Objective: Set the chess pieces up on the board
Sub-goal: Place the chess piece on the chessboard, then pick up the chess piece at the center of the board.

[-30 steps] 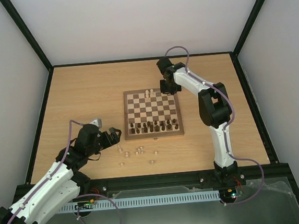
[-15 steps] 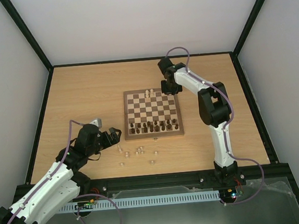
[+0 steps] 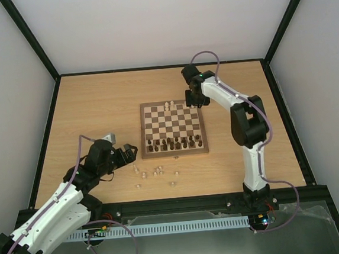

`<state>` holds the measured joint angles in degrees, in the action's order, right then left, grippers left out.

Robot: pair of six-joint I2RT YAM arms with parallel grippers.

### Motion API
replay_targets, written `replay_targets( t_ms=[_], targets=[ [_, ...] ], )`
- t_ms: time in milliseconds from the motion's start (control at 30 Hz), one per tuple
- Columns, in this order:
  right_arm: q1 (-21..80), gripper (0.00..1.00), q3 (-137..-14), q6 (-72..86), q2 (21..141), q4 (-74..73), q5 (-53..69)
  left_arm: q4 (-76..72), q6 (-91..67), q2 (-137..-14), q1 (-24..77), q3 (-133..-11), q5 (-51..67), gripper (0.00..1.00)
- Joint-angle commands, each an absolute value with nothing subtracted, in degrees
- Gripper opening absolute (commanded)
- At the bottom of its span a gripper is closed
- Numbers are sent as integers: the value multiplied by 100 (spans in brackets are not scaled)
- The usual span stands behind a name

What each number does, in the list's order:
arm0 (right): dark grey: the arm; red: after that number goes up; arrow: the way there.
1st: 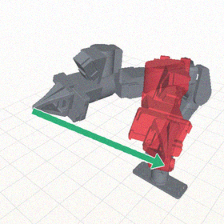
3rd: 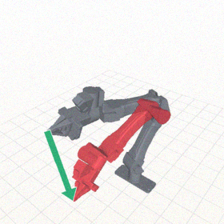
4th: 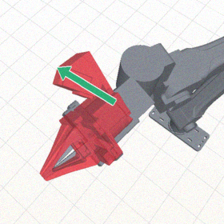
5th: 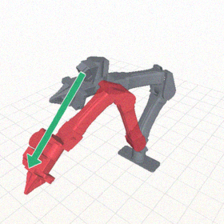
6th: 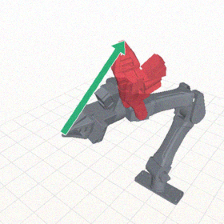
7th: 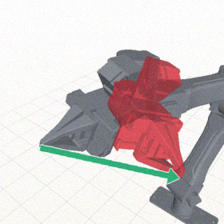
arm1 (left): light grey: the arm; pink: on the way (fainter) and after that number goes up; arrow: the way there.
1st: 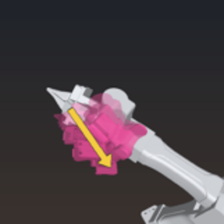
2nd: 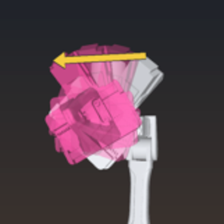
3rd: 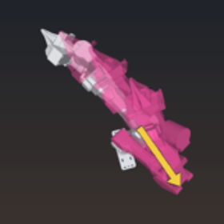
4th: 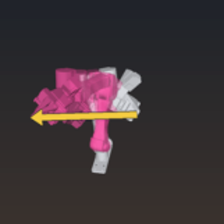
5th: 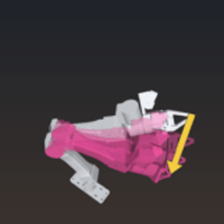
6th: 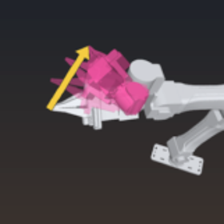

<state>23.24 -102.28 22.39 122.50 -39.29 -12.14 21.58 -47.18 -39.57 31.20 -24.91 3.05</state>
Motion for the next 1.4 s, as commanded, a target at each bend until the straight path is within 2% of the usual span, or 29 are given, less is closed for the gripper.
replay_targets(
  t_ms=[0, 233, 533, 667, 867, 967, 1367],
  targets=[
    [2301, 54, -9395, 2383, 10711, -4177, -1443, 2162, -4611, -4144, 3102, -2805, 224, 100],
    [2684, 55, -7222, 2509, 8420, -3575, -595, 2159, -4510, -4502, 3085, -3077, 141, 99],
    [4796, 51, -5651, 3273, 7091, -3641, -589, 2226, -4576, -4388, 3076, -3132, 139, 99],
    [5438, 49, -5227, 3562, 7255, -3424, -678, 2239, -4639, -4219, 3076, -3065, 164, 99],
    [6126, 44, -5177, 3792, 8179, -2901, -799, 2259, -4675, -4131, 3076, -2988, 197, 99],
    [6244, 38, -5312, 3808, 8597, -2786, -831, 2254, -4693, -4050, 3074, -2913, 215, 99],
    [6460, 37, -5692, 3763, 9505, -2627, -798, 2237, -4696, -3952, 3076, -2795, 242, 99]
  ],
)
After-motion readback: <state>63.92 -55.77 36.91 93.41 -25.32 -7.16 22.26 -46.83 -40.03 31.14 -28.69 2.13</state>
